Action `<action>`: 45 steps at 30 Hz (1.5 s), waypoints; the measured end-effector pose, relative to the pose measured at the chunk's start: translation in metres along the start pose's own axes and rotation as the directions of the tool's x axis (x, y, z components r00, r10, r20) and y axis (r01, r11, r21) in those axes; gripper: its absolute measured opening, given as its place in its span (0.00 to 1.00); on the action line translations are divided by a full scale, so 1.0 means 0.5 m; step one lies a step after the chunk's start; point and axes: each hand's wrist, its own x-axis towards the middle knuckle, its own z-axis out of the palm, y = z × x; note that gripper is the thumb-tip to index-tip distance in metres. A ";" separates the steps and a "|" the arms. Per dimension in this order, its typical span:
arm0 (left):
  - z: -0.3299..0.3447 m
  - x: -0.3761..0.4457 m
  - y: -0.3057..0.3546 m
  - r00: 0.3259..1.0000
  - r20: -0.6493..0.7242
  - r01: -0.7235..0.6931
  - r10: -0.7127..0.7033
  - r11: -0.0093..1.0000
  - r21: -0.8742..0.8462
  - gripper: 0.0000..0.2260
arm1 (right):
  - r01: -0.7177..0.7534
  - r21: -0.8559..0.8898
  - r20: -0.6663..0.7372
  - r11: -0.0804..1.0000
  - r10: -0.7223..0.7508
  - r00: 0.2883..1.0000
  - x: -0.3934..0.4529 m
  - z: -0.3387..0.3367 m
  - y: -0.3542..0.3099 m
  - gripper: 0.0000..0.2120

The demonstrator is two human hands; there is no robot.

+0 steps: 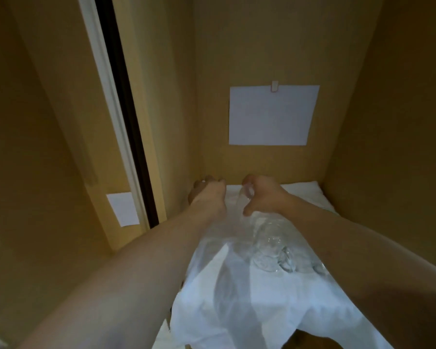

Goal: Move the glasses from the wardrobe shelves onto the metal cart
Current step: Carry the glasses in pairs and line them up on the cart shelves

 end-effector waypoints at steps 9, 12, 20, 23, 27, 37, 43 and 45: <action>-0.191 -0.010 0.068 0.951 -0.261 0.034 -0.162 0.899 -0.436 0.35 | -0.159 0.162 -0.504 0.974 0.220 0.835 -0.125 -0.216 0.006 0.39; -0.225 -0.025 0.104 0.929 -0.291 -0.018 -0.228 0.758 -0.652 0.41 | -0.131 0.398 -0.589 0.908 0.362 0.722 -0.186 -0.255 0.012 0.43; -0.222 -0.098 0.197 0.966 -0.248 -0.183 -0.077 0.476 -0.860 0.44 | -0.030 0.656 -0.628 0.755 0.567 0.533 -0.369 -0.273 0.024 0.41; -0.207 -0.125 0.229 0.969 -0.248 -0.221 0.001 0.458 -0.861 0.41 | -0.037 0.622 -0.697 0.782 0.575 0.429 -0.428 -0.255 0.038 0.42; -0.182 -0.167 0.281 0.952 -0.292 -0.304 0.089 0.357 -0.883 0.41 | 0.059 0.635 -0.743 0.770 0.588 0.321 -0.507 -0.242 0.056 0.32; -0.169 -0.286 0.445 0.900 -0.304 -0.353 0.313 0.112 -0.929 0.34 | 0.265 0.689 -0.723 0.674 0.666 0.185 -0.689 -0.273 0.130 0.40; -0.147 -0.366 0.630 0.859 -0.263 -0.328 0.439 0.077 -0.942 0.44 | 0.298 0.703 -0.701 0.646 0.701 0.134 -0.827 -0.271 0.237 0.36; -0.131 -0.397 0.703 0.852 -0.246 -0.322 0.462 0.092 -0.942 0.48 | 0.286 0.710 -0.693 0.644 0.711 0.120 -0.890 -0.273 0.284 0.35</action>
